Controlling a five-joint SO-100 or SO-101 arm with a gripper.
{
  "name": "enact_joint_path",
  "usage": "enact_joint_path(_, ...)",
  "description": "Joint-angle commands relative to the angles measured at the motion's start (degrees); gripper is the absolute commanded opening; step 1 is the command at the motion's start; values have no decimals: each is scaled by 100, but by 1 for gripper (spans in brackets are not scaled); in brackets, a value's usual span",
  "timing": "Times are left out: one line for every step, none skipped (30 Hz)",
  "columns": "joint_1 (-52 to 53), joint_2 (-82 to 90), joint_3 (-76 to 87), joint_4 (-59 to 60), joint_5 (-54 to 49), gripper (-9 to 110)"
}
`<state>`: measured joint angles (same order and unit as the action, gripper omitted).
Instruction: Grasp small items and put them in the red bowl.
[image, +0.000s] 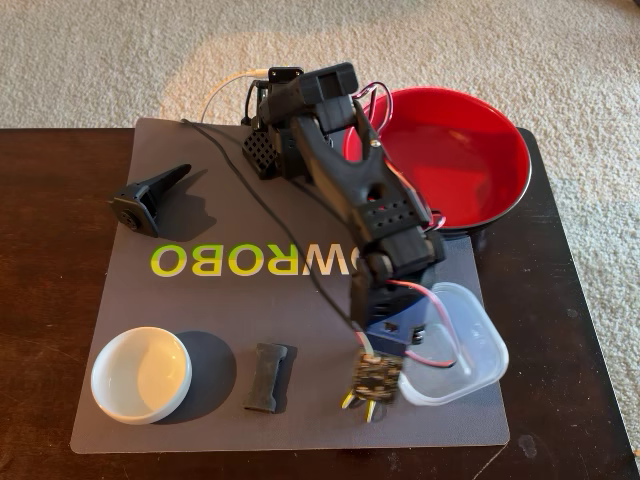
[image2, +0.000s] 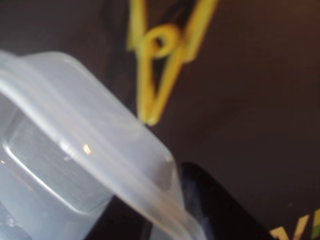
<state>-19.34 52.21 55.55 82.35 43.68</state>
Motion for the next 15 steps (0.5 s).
enact_joint_path(264, 1151, -9, 9, -281, 0)
enact_joint_path(316, 1485, -9, 9, -378, 0)
enact_joint_path(360, 1854, -9, 9, -466, 0)
enact_joint_path(378, 2241, -9, 9, -563, 0)
enact_joint_path(387, 2637, -9, 26, -642, 0)
enact_joint_path(378, 3059, -9, 44, -712, 0)
enact_joint_path(343, 3498, 9, 62, -791, 0)
enact_joint_path(272, 3902, 35, 123, -809, 0)
enact_joint_path(149, 4289, 35, 237, -809, 0)
enact_joint_path(18, 4693, 70, 352, -782, 0)
enact_joint_path(-149, 5133, 176, 422, -738, 0)
enact_joint_path(-352, 5563, 316, 475, -677, 0)
enact_joint_path(-580, 5994, 483, 580, -624, 0)
enact_joint_path(-853, 6390, 659, 712, -571, 0)
enact_joint_path(-1107, 6741, 879, 870, -545, 0)
